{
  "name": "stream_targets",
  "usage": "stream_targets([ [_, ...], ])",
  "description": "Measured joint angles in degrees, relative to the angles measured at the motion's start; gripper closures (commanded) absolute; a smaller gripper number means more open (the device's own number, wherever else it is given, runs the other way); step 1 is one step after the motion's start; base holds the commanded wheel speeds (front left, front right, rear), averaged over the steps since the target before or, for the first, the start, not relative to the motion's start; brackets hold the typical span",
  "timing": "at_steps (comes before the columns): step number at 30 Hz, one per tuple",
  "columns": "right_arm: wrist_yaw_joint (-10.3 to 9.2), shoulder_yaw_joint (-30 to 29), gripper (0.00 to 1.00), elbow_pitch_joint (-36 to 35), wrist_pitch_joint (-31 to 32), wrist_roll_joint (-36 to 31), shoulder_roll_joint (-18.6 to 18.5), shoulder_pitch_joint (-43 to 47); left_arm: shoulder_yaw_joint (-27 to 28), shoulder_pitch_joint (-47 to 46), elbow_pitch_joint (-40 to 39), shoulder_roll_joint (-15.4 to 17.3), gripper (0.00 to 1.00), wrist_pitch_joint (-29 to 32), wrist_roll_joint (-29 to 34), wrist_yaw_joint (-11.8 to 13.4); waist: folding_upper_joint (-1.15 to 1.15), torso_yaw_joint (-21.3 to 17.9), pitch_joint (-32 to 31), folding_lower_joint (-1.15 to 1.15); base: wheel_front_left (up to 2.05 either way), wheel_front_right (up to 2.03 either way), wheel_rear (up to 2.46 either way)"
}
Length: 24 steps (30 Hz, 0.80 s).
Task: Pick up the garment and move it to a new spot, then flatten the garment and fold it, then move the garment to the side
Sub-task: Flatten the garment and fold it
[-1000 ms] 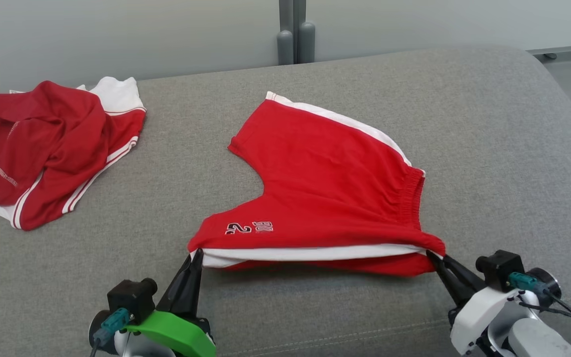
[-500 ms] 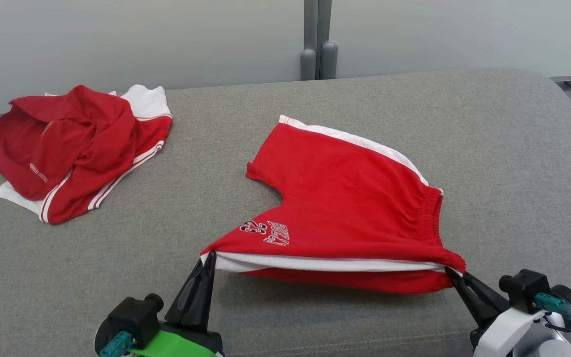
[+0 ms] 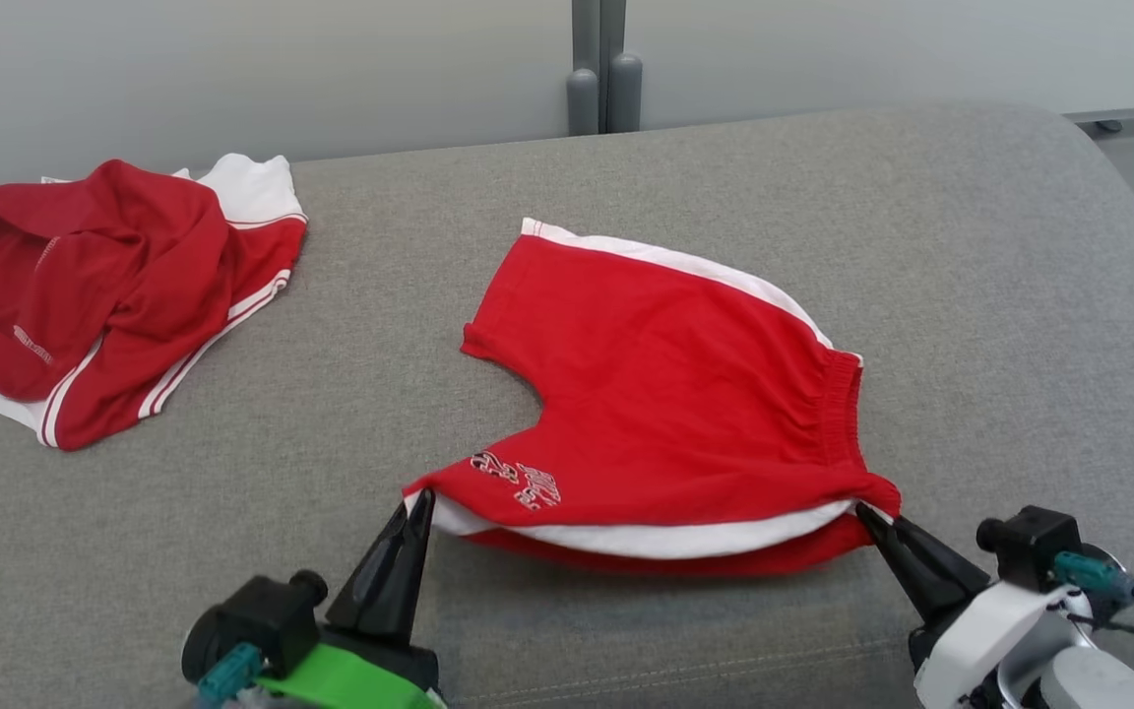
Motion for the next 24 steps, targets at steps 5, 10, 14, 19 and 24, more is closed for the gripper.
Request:
stream_targets([
  [5,0.00,0.37,1.00,0.65,2.48,5.61,0.82,-5.00,0.02,-9.86,2.89,1.18,1.00,2.86,1.45,-0.38,0.00,-0.81,2.01,0.00,0.00,0.00,0.00],
  [10,0.00,-0.44,1.00,1.75,5.35,11.20,1.62,-10.74,0.31,-19.45,7.50,0.67,1.00,6.77,2.53,-0.37,0.00,-2.00,4.81,0.00,0.00,0.00,0.00],
  [14,0.00,-0.66,1.00,3.13,7.79,14.60,2.80,-15.51,1.15,-27.20,11.48,0.36,1.00,9.17,3.09,-0.36,0.00,-3.42,7.45,0.00,0.00,0.00,0.00],
  [19,0.00,-0.13,1.00,5.27,10.48,16.86,4.38,-20.44,1.42,-35.45,16.55,0.04,1.00,11.74,4.67,-0.24,0.00,-5.72,10.88,0.00,0.00,0.00,0.00],
  [24,0.00,0.21,1.00,6.71,11.50,18.81,6.35,-24.24,1.48,-40.79,20.51,0.41,1.00,13.63,6.49,-0.18,0.00,-7.94,13.72,0.00,0.00,0.00,0.00],
])
